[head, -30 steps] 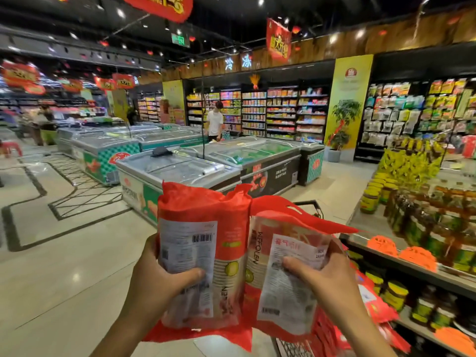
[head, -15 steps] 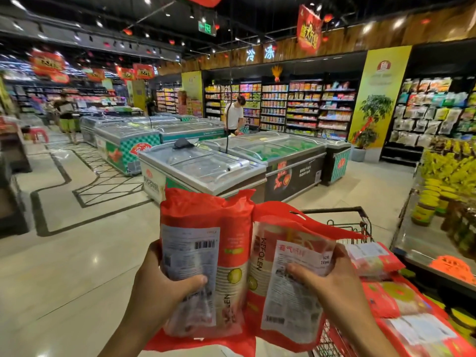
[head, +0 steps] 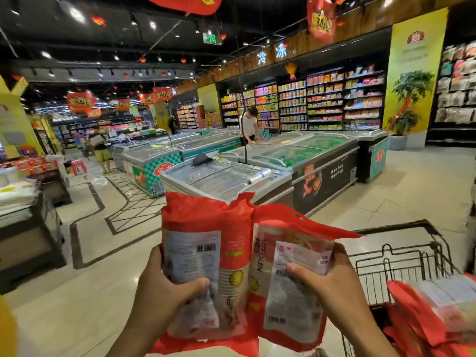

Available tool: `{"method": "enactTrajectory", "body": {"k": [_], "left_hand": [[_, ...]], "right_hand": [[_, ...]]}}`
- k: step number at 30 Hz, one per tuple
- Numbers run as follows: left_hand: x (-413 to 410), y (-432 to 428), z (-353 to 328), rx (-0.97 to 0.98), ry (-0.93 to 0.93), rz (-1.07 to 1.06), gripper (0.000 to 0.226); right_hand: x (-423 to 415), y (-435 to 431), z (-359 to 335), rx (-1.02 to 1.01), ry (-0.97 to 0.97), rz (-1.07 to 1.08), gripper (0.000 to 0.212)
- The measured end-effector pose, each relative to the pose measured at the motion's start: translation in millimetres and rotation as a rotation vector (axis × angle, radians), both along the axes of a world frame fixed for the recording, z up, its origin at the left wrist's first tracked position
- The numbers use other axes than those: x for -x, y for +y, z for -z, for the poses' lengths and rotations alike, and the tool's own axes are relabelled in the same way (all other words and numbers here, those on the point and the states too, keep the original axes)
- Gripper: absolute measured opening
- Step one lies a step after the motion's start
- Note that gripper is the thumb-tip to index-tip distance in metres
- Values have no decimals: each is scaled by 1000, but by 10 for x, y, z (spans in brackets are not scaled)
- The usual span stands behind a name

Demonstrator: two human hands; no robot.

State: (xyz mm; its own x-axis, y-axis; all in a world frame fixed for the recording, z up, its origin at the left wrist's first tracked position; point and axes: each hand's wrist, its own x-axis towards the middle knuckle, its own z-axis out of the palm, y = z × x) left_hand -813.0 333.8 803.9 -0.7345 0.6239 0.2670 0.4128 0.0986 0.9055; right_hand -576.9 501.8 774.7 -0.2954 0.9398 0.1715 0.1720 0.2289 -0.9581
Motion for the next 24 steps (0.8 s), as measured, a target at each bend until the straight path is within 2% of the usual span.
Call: {"method": "enactTrajectory", "body": {"k": [7,11,15,19,24], "left_hand": [[35,1349,150,-10,9,169,83],[-117,2282,276,-6,-9,371,81],[-323,3239,494,20,-81,563,95],[-700,4124,649,34,-104,793,97],[-1268,4972,870,119,-147,1092,99]], "right_hand": [[-237,998,139,21,-30,143,78],[-566,1436,220,50,-18,332,73],[-932,1788,369,75,-70,549,73],[-1268,2017,455,95,-101,787,66],[-1595,2018,568,177,-138,1061,77]]}}
